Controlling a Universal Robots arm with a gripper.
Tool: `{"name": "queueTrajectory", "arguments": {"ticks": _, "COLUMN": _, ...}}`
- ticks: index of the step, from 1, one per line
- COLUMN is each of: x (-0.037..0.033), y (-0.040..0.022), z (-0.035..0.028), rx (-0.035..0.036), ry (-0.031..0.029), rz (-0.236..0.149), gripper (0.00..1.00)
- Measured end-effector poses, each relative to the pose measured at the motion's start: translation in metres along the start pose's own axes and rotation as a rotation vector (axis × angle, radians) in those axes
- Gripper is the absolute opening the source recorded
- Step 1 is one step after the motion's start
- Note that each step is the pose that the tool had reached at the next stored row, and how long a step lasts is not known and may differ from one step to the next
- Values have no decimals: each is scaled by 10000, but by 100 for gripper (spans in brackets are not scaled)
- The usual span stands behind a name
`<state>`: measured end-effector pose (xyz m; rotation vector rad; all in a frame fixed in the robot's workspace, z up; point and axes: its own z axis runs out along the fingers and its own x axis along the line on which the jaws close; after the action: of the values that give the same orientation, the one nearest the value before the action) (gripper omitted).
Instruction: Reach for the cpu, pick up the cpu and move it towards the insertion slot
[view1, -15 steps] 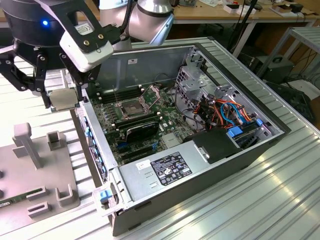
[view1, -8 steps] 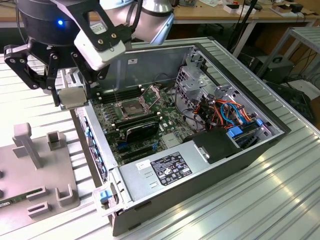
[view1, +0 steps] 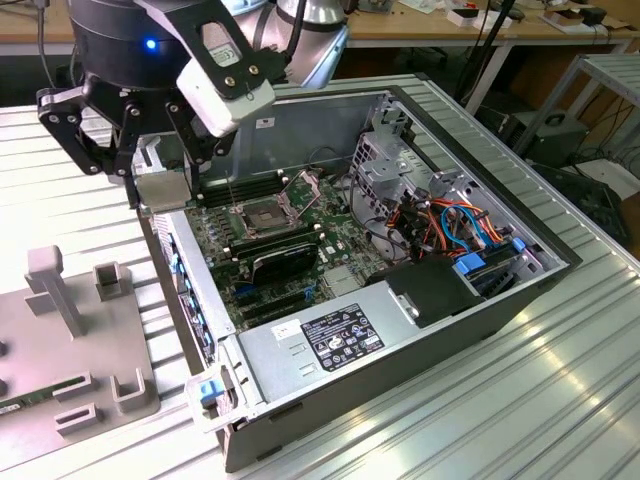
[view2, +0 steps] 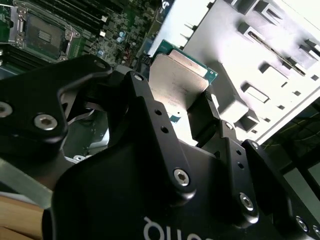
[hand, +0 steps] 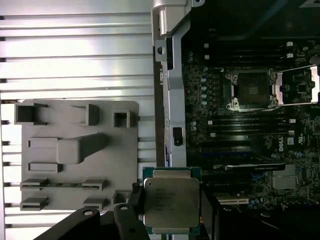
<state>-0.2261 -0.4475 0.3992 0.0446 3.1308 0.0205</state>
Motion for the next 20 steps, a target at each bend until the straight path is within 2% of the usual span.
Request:
{"name": "queueTrajectory", "arguments": {"ticks": 9, "x": -247, "y": 7, "z": 3, "rx": 0, "ry": 0, "rz": 1, "gripper": 55}}
{"name": "queueTrajectory", "arguments": {"ticks": 20, "x": -648, "y": 19, "z": 9, "rx": 0, "ry": 0, "rz": 1, "gripper": 55}}
